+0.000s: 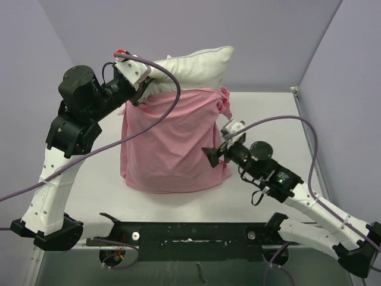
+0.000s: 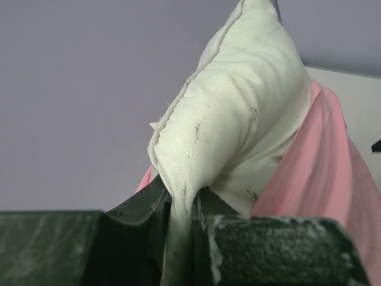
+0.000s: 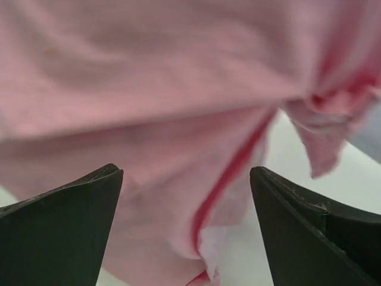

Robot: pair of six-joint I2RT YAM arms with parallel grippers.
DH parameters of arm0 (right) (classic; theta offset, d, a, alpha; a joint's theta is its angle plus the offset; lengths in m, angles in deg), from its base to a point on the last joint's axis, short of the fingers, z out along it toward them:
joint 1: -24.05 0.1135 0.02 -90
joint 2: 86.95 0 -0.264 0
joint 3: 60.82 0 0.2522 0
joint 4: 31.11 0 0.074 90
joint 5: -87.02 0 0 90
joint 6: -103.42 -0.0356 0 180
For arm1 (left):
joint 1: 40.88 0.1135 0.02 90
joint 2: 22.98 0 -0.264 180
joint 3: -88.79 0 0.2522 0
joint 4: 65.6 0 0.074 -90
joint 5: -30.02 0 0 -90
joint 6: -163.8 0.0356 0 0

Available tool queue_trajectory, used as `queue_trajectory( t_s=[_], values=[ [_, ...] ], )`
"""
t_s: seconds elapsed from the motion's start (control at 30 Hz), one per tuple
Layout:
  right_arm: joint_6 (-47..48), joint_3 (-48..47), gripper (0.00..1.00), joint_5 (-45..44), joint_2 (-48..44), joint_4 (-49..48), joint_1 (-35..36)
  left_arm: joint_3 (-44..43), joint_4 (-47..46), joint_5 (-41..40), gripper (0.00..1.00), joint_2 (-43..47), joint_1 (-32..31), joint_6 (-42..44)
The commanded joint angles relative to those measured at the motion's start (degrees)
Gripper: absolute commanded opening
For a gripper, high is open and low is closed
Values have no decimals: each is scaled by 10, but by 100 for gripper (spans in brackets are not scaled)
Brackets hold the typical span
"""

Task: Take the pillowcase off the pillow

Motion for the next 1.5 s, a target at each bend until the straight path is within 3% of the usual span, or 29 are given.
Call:
queue_trajectory(
  t_s=[0.0,0.1,0.23,0.33,0.47,0.57,0.63,1.1,1.3,1.47],
  values=[
    [185,-68,92,-66,64,-64,141,-49,-37,30,0,0,2,-25],
    [281,-150,93,-78,131,-34,209,-56,-17,48,0,-2,2,-30],
    [334,-230,91,-79,231,17,228,-57,-14,48,0,0,2,-32],
    [345,-242,83,-100,285,16,228,-55,-13,49,0,4,2,-28],
    [324,-231,55,-94,313,10,227,-44,-18,47,0,14,2,-16],
    [296,-207,17,-94,312,5,226,-35,-28,41,0,20,2,-5],
    [279,-185,3,-100,304,-3,228,-30,-38,33,0,21,2,1],
    [118,12,0,-112,248,-47,244,-90,-118,-101,0,-27,6,21],
    [72,112,0,-137,219,-94,242,-94,-176,-138,0,-37,13,82],
    [63,123,9,-159,171,-91,242,-103,-176,-151,0,-50,19,87]
  ],
)
